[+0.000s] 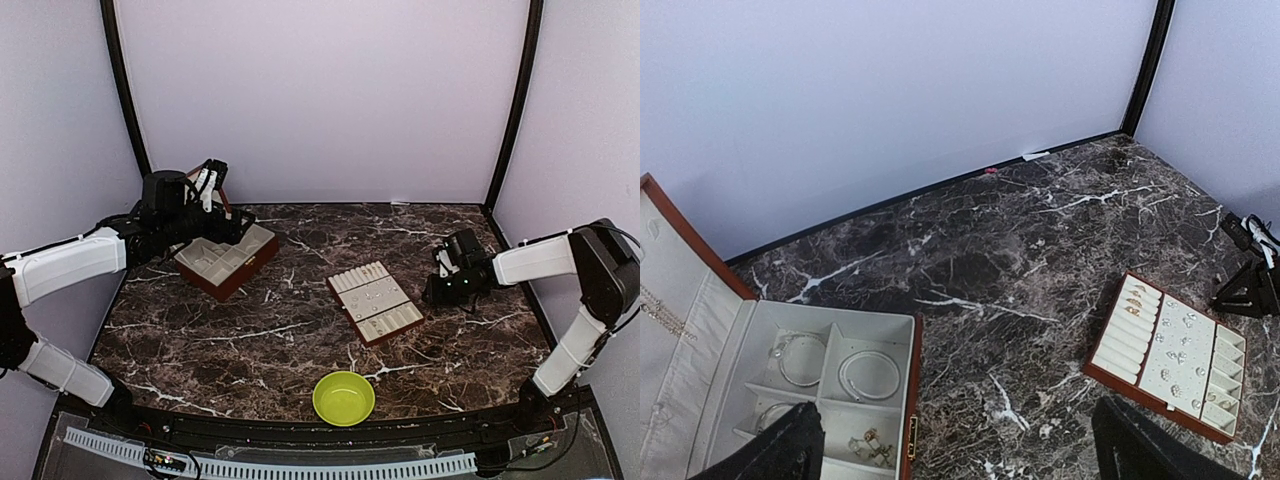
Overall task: Organize the mixed jewelry
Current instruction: Pick up the earring from the center of the board.
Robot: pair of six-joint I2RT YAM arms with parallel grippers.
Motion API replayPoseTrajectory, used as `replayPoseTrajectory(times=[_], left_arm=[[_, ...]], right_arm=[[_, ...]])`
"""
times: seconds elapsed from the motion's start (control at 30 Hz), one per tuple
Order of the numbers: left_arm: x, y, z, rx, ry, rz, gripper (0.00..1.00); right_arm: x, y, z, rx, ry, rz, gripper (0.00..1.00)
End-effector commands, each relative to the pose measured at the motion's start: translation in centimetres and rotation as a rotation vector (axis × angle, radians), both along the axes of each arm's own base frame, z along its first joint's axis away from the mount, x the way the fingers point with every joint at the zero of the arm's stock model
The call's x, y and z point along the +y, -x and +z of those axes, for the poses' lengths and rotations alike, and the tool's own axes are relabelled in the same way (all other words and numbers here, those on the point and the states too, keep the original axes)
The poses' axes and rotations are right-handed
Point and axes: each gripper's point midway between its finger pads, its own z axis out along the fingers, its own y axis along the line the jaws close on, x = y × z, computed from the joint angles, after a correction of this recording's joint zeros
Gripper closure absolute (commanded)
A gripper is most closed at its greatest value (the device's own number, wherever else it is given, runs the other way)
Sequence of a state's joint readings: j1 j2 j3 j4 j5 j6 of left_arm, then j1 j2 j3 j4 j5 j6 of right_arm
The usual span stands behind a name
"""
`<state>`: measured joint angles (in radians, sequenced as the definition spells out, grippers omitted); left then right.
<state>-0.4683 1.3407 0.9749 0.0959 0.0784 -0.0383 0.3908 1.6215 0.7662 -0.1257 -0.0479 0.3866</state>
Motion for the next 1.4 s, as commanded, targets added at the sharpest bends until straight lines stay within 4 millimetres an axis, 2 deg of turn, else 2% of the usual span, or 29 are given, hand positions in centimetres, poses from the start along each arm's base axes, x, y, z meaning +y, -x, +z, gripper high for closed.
replayPoseTrajectory(times=[0.0, 0.23, 0.5, 0.7, 0.87, 0.93, 1.07, 1.17, 1.33, 1.37], left_arm=[[0.2, 0.5, 0.4, -0.005, 0.018, -0.003, 0.04], [0.1, 0.4, 0.1, 0.005, 0.020, -0.006, 0.04], [0.0, 0.4, -0.1, 0.012, 0.023, -0.011, 0.04], [-0.2, 0.5, -0.1, 0.016, 0.026, -0.017, 0.04], [-1.1, 0.9, 0.0, 0.024, 0.053, -0.057, 0.09], [-1.9, 1.2, 0.2, 0.024, 0.060, -0.076, 0.10], [-5.0, 2.3, 0.1, 0.018, 0.054, -0.115, 0.11], [-8.9, 3.5, -0.5, -0.004, 0.054, -0.157, 0.11], [-14.6, 4.3, -0.8, 0.031, 0.159, -0.233, 0.11], [-15.7, 4.3, -1.4, 0.042, 0.177, -0.252, 0.11]], right_arm=[[0.3, -0.9, 0.1, -0.024, 0.013, -0.013, 0.71], [-0.2, -1.5, -0.1, -0.034, 0.054, -0.033, 0.77], [-0.5, -1.3, -0.4, -0.030, 0.091, -0.038, 0.85], [-0.4, -1.6, 0.3, -0.050, 0.086, -0.044, 0.91], [-0.2, -1.9, 1.2, -0.077, 0.075, -0.043, 0.94], [-0.1, -2.0, 1.4, -0.085, 0.070, -0.042, 0.95], [0.1, -2.0, 1.7, -0.097, 0.059, -0.037, 0.99], [0.4, -2.1, 2.2, -0.107, 0.047, -0.031, 0.99], [1.1, -2.1, 3.5, -0.133, 0.017, -0.011, 1.00], [1.4, -2.0, 3.9, -0.140, 0.004, -0.006, 1.00]])
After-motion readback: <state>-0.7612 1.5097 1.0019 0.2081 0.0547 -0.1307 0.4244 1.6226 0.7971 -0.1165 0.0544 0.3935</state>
